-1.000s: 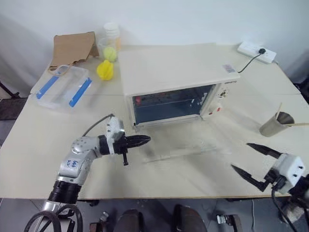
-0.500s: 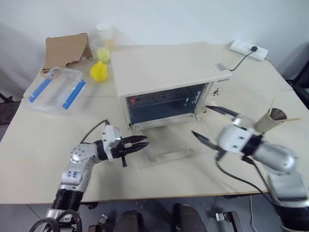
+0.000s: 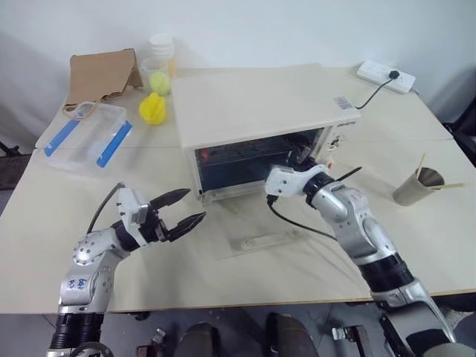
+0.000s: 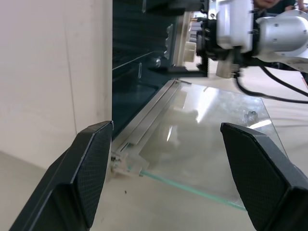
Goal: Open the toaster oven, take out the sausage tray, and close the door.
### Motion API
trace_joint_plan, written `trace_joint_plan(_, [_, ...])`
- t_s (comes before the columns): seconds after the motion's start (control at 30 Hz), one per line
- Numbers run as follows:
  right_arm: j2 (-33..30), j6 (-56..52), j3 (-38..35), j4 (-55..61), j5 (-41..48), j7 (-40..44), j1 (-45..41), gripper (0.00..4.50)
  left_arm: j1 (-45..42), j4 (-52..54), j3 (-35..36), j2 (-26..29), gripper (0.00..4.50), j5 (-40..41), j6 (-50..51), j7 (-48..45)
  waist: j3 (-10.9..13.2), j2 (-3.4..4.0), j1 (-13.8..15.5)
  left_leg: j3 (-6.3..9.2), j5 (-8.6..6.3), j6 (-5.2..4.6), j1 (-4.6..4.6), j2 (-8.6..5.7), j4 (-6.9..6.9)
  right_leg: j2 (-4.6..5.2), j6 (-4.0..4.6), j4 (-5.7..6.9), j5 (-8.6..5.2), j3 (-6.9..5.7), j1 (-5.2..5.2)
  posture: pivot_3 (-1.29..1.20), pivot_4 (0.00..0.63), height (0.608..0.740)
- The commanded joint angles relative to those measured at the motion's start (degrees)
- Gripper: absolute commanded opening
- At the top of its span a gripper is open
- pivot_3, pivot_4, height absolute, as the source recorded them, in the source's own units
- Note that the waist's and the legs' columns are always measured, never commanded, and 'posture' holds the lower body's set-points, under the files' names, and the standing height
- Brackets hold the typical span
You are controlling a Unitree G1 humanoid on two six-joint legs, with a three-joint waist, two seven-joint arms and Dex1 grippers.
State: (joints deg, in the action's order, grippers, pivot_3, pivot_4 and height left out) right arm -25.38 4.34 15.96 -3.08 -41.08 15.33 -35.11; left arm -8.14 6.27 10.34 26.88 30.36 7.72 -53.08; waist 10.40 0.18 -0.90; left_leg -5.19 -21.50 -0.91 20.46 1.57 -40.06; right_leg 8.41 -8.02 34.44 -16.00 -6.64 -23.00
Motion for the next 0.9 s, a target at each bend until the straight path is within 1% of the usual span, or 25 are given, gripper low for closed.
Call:
trace_joint_plan(0.03, [0.74,-0.37,1.77,-1.60,-1.66,-0.52,-2.17,4.50,0.22,2.74,0.81,0.19,3.80,1.86,0.28,0.14,0.00,0.00,-0.29,0.00,0.00,0.00,0.00,0.00,0.01,0.00,0.00,0.00,0.00,0.00,0.00,0.00,0.150,0.740])
trace_joint_plan(0.1, [1.34,0.47,2.87,-3.41,-1.58,-0.49,-3.30,4.50,-0.24,2.81,0.75,0.06,3.80,2.49,0.80,-0.04,0.00,0.00,-0.76,0.01,0.00,0.01,0.01,-0.01,0.02,0.00,0.00,0.01,0.00,-0.01,0.00,0.00,0.150,0.740])
trace_joint_plan(0.2, [1.66,0.40,3.79,-4.87,-1.93,-0.14,-4.09,3.95,-1.04,2.62,0.80,0.30,3.84,3.59,1.79,-0.45,0.00,0.00,-0.93,0.01,0.00,0.01,0.00,0.01,0.04,0.00,0.00,0.01,0.00,-0.02,-0.02,0.00,0.150,0.740])
trace_joint_plan(0.4, [2.56,0.16,4.65,-7.46,-2.11,-0.43,-5.41,1.91,-2.84,2.21,0.66,0.47,3.84,5.06,3.63,-0.91,0.00,0.00,-0.91,0.00,0.00,0.01,0.01,0.02,0.03,0.00,0.00,0.03,0.00,-0.01,-0.03,0.00,0.150,0.740])
trace_joint_plan(0.53, [1.76,0.97,4.63,-8.95,-2.38,-1.04,-5.95,0.51,-4.51,3.37,0.21,0.36,3.84,6.59,5.69,-0.97,0.00,0.00,-0.95,0.01,-0.01,0.03,0.00,0.01,0.04,0.00,0.00,0.03,0.00,-0.02,-0.03,0.00,0.150,0.740])
trace_joint_plan(0.63, [1.33,1.57,4.49,-9.18,-2.13,-1.26,-6.47,0.51,-5.78,4.20,0.35,0.10,3.84,8.27,7.69,-0.60,0.00,-0.01,-0.87,0.02,0.00,0.03,0.01,0.02,0.01,-0.01,0.00,0.05,0.00,-0.02,-0.03,0.00,0.150,0.740])
trace_joint_plan(0.73, [0.53,3.13,4.61,-8.80,-1.68,-0.65,-6.97,0.51,-7.04,5.78,0.52,0.52,3.84,12.42,11.84,-1.47,0.00,0.00,-0.89,0.01,0.00,0.03,0.01,0.05,0.01,0.00,0.00,0.05,0.00,0.01,-0.03,0.00,0.150,0.740])
trace_joint_plan(0.9, [-0.68,4.85,4.46,-9.83,-1.19,-0.07,-7.55,0.51,-11.77,6.21,-0.07,-0.07,3.84,13.47,13.26,-1.24,0.01,-0.01,-0.87,0.02,0.00,0.04,0.01,0.03,0.02,-0.02,0.00,0.05,0.00,-0.01,-0.03,0.00,0.150,0.740])
